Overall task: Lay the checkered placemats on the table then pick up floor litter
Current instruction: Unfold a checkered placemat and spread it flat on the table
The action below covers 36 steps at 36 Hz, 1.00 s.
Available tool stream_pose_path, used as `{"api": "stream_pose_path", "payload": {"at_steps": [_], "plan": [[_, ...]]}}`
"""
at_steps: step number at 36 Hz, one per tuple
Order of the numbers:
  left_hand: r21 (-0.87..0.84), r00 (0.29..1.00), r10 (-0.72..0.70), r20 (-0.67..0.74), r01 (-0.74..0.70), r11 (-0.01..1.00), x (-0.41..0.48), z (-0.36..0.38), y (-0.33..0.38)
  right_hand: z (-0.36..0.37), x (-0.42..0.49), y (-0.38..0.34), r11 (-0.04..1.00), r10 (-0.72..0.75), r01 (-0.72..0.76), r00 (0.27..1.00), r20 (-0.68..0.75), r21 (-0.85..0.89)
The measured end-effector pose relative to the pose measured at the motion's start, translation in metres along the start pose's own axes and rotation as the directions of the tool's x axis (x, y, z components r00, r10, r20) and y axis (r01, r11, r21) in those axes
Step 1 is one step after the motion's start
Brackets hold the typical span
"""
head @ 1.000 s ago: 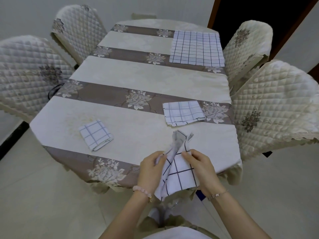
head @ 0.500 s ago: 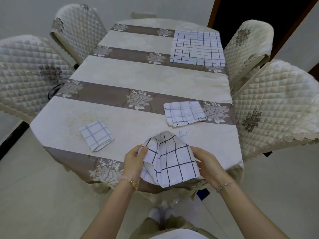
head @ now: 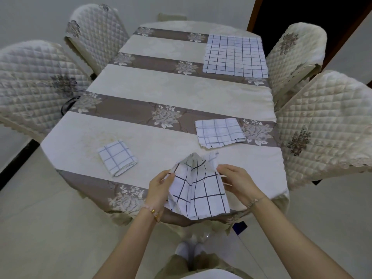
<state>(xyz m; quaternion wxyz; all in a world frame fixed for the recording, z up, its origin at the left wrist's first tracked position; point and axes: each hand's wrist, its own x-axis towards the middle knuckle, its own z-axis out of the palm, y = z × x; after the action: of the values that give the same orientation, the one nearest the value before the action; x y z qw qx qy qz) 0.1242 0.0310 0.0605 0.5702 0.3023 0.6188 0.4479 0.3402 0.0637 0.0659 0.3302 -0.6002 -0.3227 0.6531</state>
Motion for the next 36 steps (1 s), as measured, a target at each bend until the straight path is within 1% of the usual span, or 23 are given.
{"api": "stream_pose_path", "payload": {"at_steps": [1, 2, 4, 6, 8, 10, 11, 13, 15, 17, 21, 23, 28, 32, 34, 36], "plan": [[-0.015, 1.000, -0.018, 0.013, 0.018, 1.000, 0.000, -0.001, 0.001, 0.000, -0.001, 0.000, 1.000, -0.005, 0.005, 1.000, 0.010, 0.022], [-0.048, 0.998, -0.043, 0.054, 0.045, 0.998, 0.000, -0.001, 0.003, 0.000, -0.002, 0.000, 0.999, -0.009, 0.009, 1.000, 0.016, 0.043], [-0.140, 0.975, -0.084, 0.204, 0.114, 0.984, -0.002, 0.002, 0.006, 0.002, -0.004, 0.000, 0.997, -0.021, 0.019, 0.999, 0.024, 0.069], [-0.162, 0.950, -0.104, 0.293, 0.156, 0.974, -0.005, 0.007, 0.009, 0.007, -0.006, 0.001, 0.998, -0.034, 0.031, 0.999, 0.040, 0.063], [-0.118, 0.940, -0.109, 0.322, 0.154, 0.981, -0.007, 0.013, 0.010, 0.013, -0.010, 0.002, 0.998, -0.050, 0.046, 0.997, 0.066, 0.053], [-0.029, 0.932, -0.112, 0.345, 0.130, 0.991, -0.010, 0.021, 0.010, 0.020, -0.013, 0.003, 0.996, -0.074, 0.069, 0.993, 0.091, 0.055], [0.020, 0.931, -0.111, 0.347, 0.111, 0.994, -0.011, 0.024, 0.009, 0.022, -0.014, 0.003, 0.995, -0.087, 0.082, 0.991, 0.100, 0.057], [0.062, 0.933, -0.078, 0.350, 0.060, 0.996, -0.012, 0.030, 0.007, 0.026, -0.016, 0.004, 0.993, -0.103, 0.096, 0.989, 0.108, 0.063], [0.119, 0.948, -0.031, 0.316, -0.007, 0.993, -0.012, 0.032, 0.004, 0.028, -0.017, 0.004, 0.993, -0.105, 0.098, 0.989, 0.106, 0.071], [0.191, 0.969, 0.021, 0.246, -0.070, 0.979, -0.011, 0.032, 0.003, 0.028, -0.018, 0.005, 0.992, -0.109, 0.101, 0.989, 0.096, 0.078], [0.183, 0.993, 0.077, 0.092, -0.093, 0.979, -0.006, 0.021, -0.003, 0.021, -0.018, 0.005, 0.992, -0.095, 0.091, 0.994, 0.050, 0.083], [0.184, 0.995, 0.095, 0.021, -0.097, 0.978, -0.002, 0.010, -0.006, 0.014, -0.017, 0.006, 0.993, -0.086, 0.086, 0.996, 0.001, 0.083], [0.193, 0.993, 0.079, -0.088, -0.061, 0.979, 0.009, -0.017, -0.016, -0.011, -0.011, 0.015, 0.997, -0.040, 0.049, 0.985, -0.167, 0.053], [0.184, 0.988, 0.008, -0.151, 0.020, 0.983, 0.017, -0.030, -0.023, -0.026, -0.006, 0.027, 1.000, -0.007, 0.009, 0.966, -0.258, 0.006], [0.183, 0.986, -0.012, -0.167, 0.043, 0.982, 0.020, -0.034, -0.028, -0.030, -0.005, 0.034, 0.999, 0.029, -0.039, 0.967, -0.253, -0.035], [0.157, 0.981, -0.033, -0.189, 0.064, 0.985, 0.023, -0.037, -0.033, -0.030, -0.009, 0.040, 0.994, 0.098, -0.104, 0.980, -0.172, -0.025]]}}
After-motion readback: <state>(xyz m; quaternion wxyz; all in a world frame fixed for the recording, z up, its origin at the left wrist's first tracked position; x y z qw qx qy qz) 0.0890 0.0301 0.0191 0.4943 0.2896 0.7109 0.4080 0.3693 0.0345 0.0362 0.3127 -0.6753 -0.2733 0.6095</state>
